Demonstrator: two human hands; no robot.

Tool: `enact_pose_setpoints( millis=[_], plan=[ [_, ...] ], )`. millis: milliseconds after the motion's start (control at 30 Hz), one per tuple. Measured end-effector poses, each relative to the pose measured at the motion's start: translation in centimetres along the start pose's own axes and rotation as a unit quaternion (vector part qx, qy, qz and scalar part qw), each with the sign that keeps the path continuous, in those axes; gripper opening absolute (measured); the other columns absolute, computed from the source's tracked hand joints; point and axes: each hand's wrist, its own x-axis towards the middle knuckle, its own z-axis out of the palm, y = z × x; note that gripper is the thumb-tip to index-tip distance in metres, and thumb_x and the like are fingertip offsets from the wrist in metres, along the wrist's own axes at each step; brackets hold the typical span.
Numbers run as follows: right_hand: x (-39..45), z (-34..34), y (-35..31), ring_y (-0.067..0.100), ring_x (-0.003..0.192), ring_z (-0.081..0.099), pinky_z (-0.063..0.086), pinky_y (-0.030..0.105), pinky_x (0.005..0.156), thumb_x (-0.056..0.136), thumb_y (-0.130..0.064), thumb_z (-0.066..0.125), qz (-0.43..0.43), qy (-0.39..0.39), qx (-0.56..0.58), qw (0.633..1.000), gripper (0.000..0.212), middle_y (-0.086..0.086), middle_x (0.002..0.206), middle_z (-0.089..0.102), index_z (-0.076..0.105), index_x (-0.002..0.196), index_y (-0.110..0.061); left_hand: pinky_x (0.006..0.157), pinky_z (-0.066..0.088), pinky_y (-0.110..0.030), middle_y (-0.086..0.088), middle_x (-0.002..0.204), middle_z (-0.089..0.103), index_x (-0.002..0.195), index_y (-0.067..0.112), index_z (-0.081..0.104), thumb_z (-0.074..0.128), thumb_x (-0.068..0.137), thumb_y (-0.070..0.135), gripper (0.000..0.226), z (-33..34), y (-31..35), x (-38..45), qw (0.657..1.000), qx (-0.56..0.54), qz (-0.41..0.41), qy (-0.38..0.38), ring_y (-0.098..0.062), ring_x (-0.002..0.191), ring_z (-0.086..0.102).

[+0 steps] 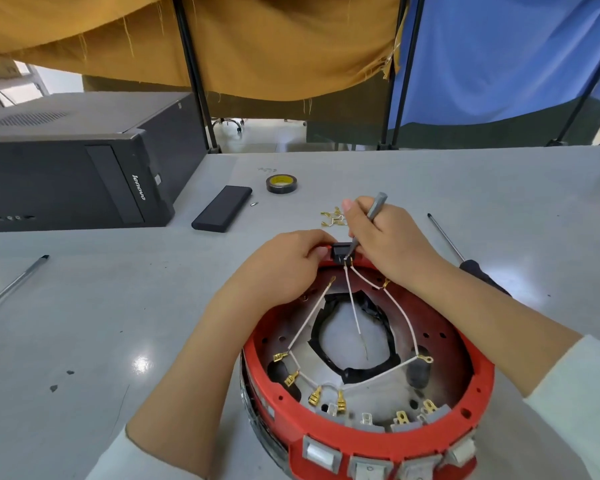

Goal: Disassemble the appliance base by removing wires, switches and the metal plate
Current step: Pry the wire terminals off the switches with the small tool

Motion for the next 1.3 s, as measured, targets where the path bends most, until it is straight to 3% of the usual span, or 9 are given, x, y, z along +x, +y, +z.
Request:
enact_pose_setpoints(
  millis=[133, 233, 467, 600, 767, 900, 1067, 1300],
  plan=[
    [-0.2, 0.0, 0.1, 0.016, 0.054, 0.046, 0.038, 0.031, 0.057, 0.098, -0.041, 0.035, -0.022, 0.002, -0.025, 0.999, 0.042, 0.009, 0.059, 0.050, 0.037, 0.065, -0.016, 0.093, 0.041, -0.033, 0.006, 0.116, 0.063, 0.119, 0.032, 0.058, 0.039, 0.098, 0.023, 0.029, 0.0, 0.0, -0.1, 1.000, 0.016, 0.006, 0.004, -0.016, 0.108, 0.054],
    [-0.2, 0.2, -0.2, 0.012, 0.049, 0.038, 0.029, 0.026, 0.051, 0.098, -0.038, 0.039, -0.045, -0.009, -0.074, 0.996, 0.041, -0.003, 0.052, 0.037, 0.029, 0.061, -0.023, 0.090, 0.042, -0.032, 0.006, 0.115, 0.064, 0.122, 0.035, 0.056, 0.039, 0.098, 0.022, 0.031, 0.0, 0.0, -0.2, 1.000, 0.020, 0.007, 0.012, -0.017, 0.106, 0.054],
    [1.1, 0.5, -0.7, 0.014, 0.050, 0.035, 0.026, 0.032, 0.050, 0.096, -0.033, 0.043, 0.015, -0.022, -0.093, 0.995, 0.044, -0.003, 0.052, 0.034, 0.030, 0.057, -0.020, 0.087, 0.041, -0.029, 0.005, 0.118, 0.063, 0.125, 0.036, 0.055, 0.039, 0.098, 0.022, 0.034, 0.1, 0.1, -0.2, 1.000, 0.023, 0.001, 0.016, -0.017, 0.109, 0.053],
    [1.0, 0.7, -0.5, 0.017, 0.053, 0.039, 0.031, 0.034, 0.055, 0.097, -0.034, 0.040, 0.018, -0.020, -0.088, 0.996, 0.042, -0.002, 0.055, 0.040, 0.035, 0.058, -0.018, 0.084, 0.039, -0.027, 0.006, 0.117, 0.063, 0.123, 0.035, 0.055, 0.039, 0.098, 0.022, 0.032, 0.1, 0.1, -0.2, 1.000, 0.021, -0.001, 0.014, -0.017, 0.109, 0.053],
    [-0.1, 0.4, -0.3, 0.020, 0.055, 0.046, 0.035, 0.037, 0.055, 0.100, -0.034, 0.037, -0.044, 0.029, -0.044, 0.998, 0.042, 0.005, 0.055, 0.048, 0.034, 0.059, -0.024, 0.087, 0.040, -0.029, 0.006, 0.116, 0.063, 0.122, 0.034, 0.056, 0.039, 0.099, 0.024, 0.030, 0.0, 0.0, -0.3, 1.000, 0.020, 0.004, 0.012, -0.016, 0.108, 0.053],
    [0.4, 0.6, -0.1, 0.019, 0.054, 0.044, 0.032, 0.034, 0.053, 0.099, -0.038, 0.035, -0.007, 0.005, -0.086, 0.996, 0.042, 0.001, 0.056, 0.046, 0.038, 0.062, -0.019, 0.084, 0.038, -0.027, 0.006, 0.116, 0.063, 0.123, 0.034, 0.056, 0.039, 0.099, 0.024, 0.031, 0.1, 0.0, -0.3, 1.000, 0.021, 0.003, 0.012, -0.016, 0.107, 0.053],
    [1.0, 0.7, -0.1, 0.026, 0.061, 0.053, 0.042, 0.036, 0.060, 0.096, -0.036, 0.039, 0.046, 0.008, -0.080, 0.996, 0.041, 0.014, 0.072, 0.064, 0.042, 0.061, -0.015, 0.082, 0.038, -0.027, 0.004, 0.116, 0.063, 0.122, 0.034, 0.055, 0.039, 0.099, 0.024, 0.031, 0.1, 0.0, -0.3, 1.000, 0.022, -0.001, 0.011, -0.017, 0.106, 0.054],
    [1.3, 0.8, -0.2, 0.020, 0.057, 0.048, 0.039, 0.035, 0.057, 0.095, -0.036, 0.039, 0.058, -0.004, -0.077, 0.995, 0.041, 0.012, 0.070, 0.062, 0.037, 0.060, -0.017, 0.086, 0.040, -0.029, 0.004, 0.116, 0.063, 0.122, 0.034, 0.055, 0.039, 0.098, 0.024, 0.031, 0.0, 0.0, -0.3, 1.000, 0.017, -0.006, 0.011, -0.017, 0.107, 0.054]
  ],
)
